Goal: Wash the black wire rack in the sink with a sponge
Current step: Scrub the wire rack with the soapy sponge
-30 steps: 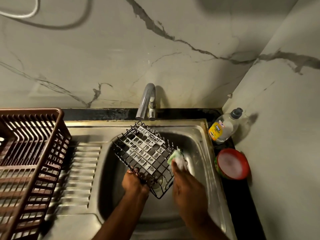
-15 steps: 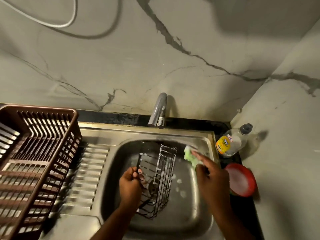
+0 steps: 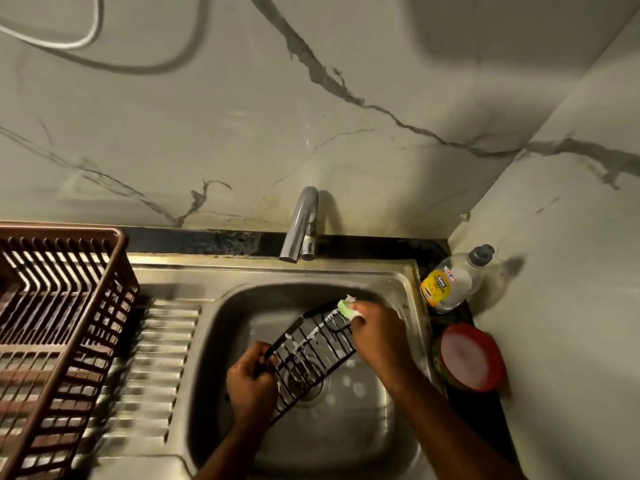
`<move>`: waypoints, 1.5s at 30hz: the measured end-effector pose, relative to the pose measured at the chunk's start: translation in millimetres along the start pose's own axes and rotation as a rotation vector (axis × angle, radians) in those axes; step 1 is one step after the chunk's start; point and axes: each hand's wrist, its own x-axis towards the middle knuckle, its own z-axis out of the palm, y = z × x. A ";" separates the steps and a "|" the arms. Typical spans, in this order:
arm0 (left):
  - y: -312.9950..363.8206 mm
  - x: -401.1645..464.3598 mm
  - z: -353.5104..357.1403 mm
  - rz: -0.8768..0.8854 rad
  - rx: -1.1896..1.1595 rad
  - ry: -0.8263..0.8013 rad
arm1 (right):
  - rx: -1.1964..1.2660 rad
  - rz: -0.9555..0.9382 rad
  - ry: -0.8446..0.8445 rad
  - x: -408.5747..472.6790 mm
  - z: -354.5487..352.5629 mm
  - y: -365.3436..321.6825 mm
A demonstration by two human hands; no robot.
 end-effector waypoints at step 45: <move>71.9 2.4 18.9 -0.256 0.113 -0.463 | -0.213 -0.515 0.190 -60.2 43.6 4.0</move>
